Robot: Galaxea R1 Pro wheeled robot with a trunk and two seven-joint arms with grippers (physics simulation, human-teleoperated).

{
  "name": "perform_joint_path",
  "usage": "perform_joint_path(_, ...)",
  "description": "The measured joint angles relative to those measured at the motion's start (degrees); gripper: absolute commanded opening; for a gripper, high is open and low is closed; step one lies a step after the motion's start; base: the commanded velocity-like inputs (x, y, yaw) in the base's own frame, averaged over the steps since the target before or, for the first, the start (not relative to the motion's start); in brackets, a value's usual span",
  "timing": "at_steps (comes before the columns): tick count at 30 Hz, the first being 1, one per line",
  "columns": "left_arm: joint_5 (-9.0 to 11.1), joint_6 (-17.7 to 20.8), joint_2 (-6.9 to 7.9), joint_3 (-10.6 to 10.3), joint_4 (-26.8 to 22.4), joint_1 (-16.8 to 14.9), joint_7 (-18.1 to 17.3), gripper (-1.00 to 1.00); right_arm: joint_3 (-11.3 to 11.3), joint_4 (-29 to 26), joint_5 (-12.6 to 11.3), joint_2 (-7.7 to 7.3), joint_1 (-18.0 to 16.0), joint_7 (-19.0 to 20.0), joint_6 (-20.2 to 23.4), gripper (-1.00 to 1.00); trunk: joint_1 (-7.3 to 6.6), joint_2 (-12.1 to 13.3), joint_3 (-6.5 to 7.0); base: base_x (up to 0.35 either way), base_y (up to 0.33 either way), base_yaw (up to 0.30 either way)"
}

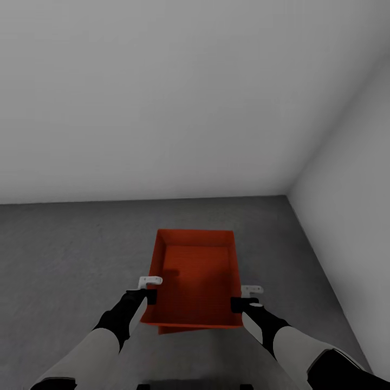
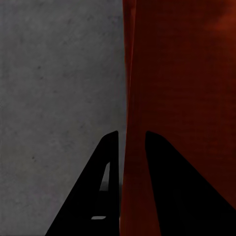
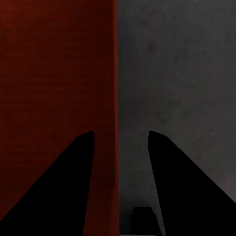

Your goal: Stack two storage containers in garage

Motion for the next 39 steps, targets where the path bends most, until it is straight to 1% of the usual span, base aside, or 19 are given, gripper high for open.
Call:
perform_joint_path(6, -0.07, 0.01, -0.02, 0.04, -0.02, 0.00, -0.02, -1.00, -0.06, 0.01, 0.05, -0.01, 0.00, 0.04, 0.01, -1.00, 0.00, 0.00, 0.00, 0.000, 0.000, 0.199)
perform_joint_path(11, -0.42, 0.00, 0.00, 0.07, -0.13, -0.03, -0.18, -1.00, 0.41, 0.14, -0.68, 0.04, 0.03, -0.04, -0.45, -1.00, 0.00, 0.00, 0.00, 0.000, 0.000, 0.029)
perform_joint_path(18, -0.49, 0.04, 0.02, 0.10, -0.16, -0.03, -0.23, -1.00, 0.46, 0.15, -0.75, 0.06, 0.03, -0.07, -0.46, -1.00, 0.00, 0.00, 0.00, 0.000, 0.000, 0.049)
perform_joint_path(30, -0.41, 0.02, 0.02, 0.15, -0.06, -0.02, -0.23, -1.00, 0.28, 0.08, -0.44, 0.05, 0.02, -0.06, -0.23, -1.00, 0.00, 0.00, 0.00, 0.000, 0.000, 0.238)
perform_joint_path(39, -0.41, 0.03, -0.06, 0.04, -0.13, -0.03, -0.10, -1.00, 0.43, 0.16, -0.72, -0.02, 0.03, 0.04, -0.44, -1.00, 0.00, 0.00, 0.00, 0.000, -0.008, 0.016)
